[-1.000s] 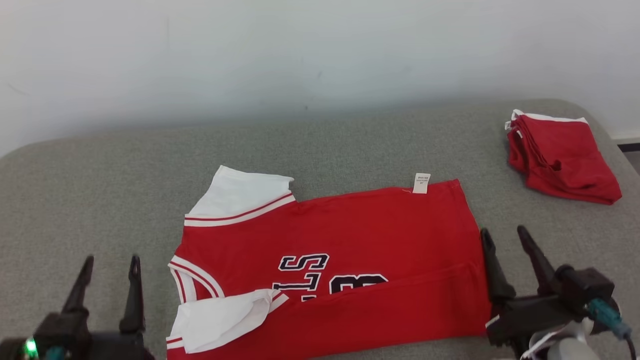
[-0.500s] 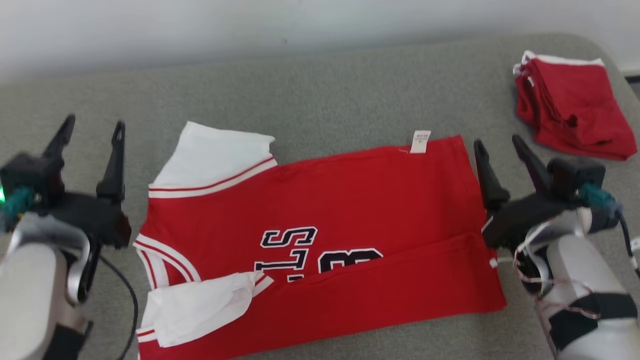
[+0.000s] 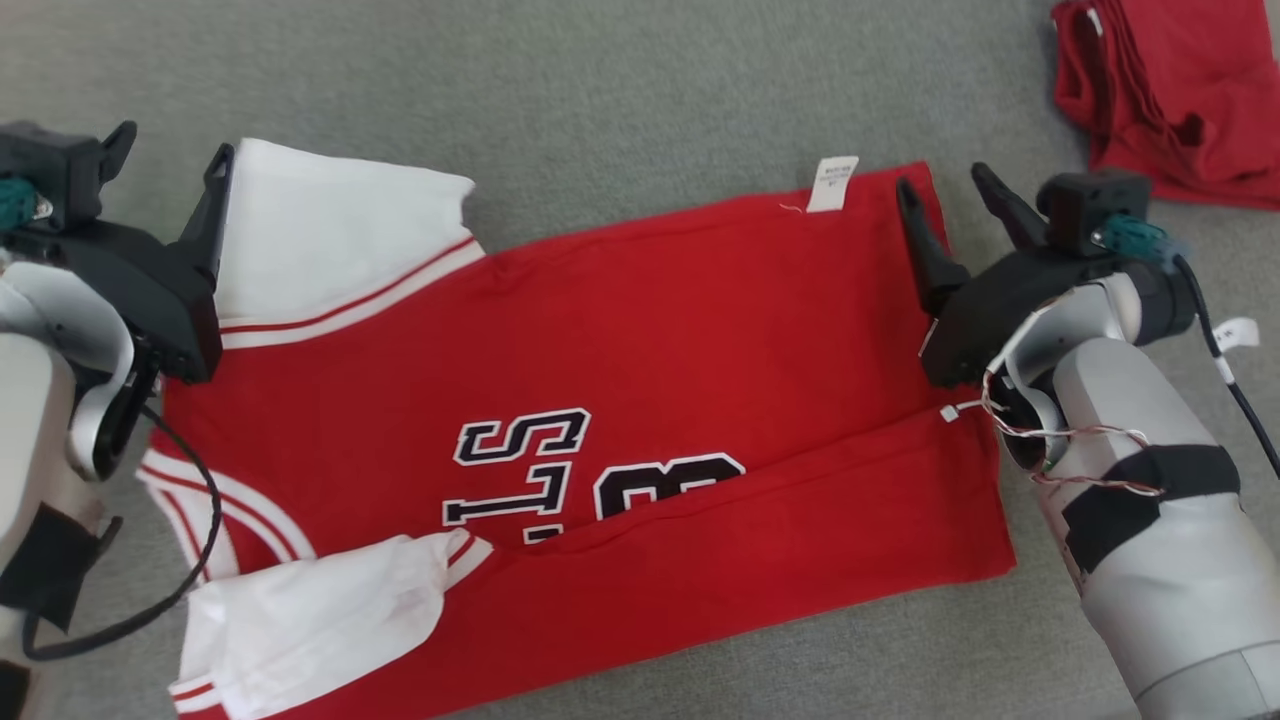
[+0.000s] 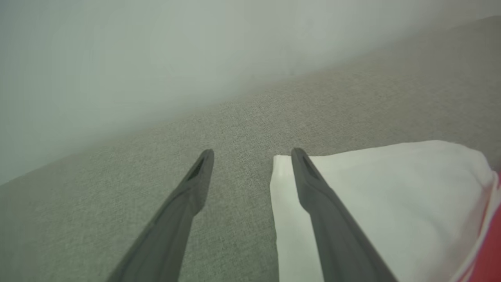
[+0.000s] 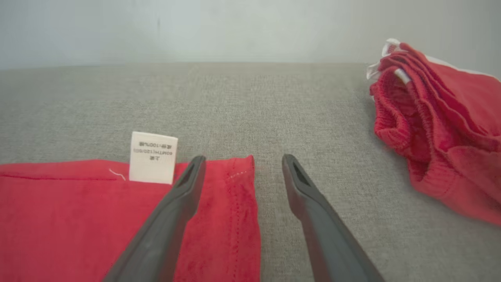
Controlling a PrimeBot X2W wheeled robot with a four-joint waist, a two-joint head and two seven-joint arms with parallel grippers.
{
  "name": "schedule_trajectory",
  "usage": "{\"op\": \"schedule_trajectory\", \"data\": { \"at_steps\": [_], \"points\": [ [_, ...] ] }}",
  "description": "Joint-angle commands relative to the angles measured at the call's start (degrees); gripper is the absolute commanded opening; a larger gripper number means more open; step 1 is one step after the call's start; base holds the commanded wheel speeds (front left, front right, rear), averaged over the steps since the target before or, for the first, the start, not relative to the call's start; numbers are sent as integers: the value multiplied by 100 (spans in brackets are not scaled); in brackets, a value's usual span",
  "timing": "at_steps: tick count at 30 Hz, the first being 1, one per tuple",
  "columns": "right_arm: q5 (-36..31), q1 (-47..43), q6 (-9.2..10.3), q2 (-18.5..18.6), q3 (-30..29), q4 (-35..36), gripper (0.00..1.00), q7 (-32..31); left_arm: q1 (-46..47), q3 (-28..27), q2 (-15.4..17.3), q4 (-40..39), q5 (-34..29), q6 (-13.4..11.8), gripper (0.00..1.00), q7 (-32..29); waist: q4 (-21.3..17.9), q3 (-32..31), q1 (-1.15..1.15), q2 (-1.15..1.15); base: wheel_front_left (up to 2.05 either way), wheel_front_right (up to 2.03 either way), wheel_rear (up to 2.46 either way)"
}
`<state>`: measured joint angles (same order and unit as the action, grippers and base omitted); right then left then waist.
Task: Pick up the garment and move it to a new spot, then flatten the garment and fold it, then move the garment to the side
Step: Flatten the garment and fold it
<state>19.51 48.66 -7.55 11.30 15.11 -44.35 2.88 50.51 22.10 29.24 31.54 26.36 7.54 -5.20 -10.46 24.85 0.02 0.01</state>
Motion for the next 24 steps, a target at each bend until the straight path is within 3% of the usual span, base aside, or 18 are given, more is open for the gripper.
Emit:
{"op": "schedule_trajectory", "data": {
  "at_steps": [1,12,17,18,19,20,22,24],
  "points": [
    [65,111,17,-29,86,-99,100,-36,147,132,79,115,92,-12,100,-61,-192,241,-2,-1,0,0,0],
    [331,619,17,-161,635,-607,100,33,777,932,296,830,533,-13,100,-256,-247,398,-2,-1,0,0,0],
    [446,781,17,-202,880,-789,100,82,881,1155,181,1064,948,-10,100,-412,-284,427,-2,-1,0,0,0],
    [470,804,17,-204,920,-829,79,77,896,1184,159,1074,1058,-7,100,-421,-288,428,-2,-1,0,0,0],
    [494,828,17,-206,960,-867,38,91,894,1199,126,1095,1191,-7,81,-470,-290,428,-2,-1,0,0,0],
    [494,828,17,-206,960,-867,38,91,894,1199,126,1095,1191,-7,81,-470,-290,428,-2,-1,0,0,0],
    [544,879,17,-209,1030,-936,0,126,880,1370,132,1082,1340,-6,0,-639,-288,425,-2,-1,0,0,0],
    [599,923,17,-201,1090,-1011,0,159,918,1509,209,1071,1399,-8,0,-638,-274,419,-2,-1,0,0,0]
  ]
}}
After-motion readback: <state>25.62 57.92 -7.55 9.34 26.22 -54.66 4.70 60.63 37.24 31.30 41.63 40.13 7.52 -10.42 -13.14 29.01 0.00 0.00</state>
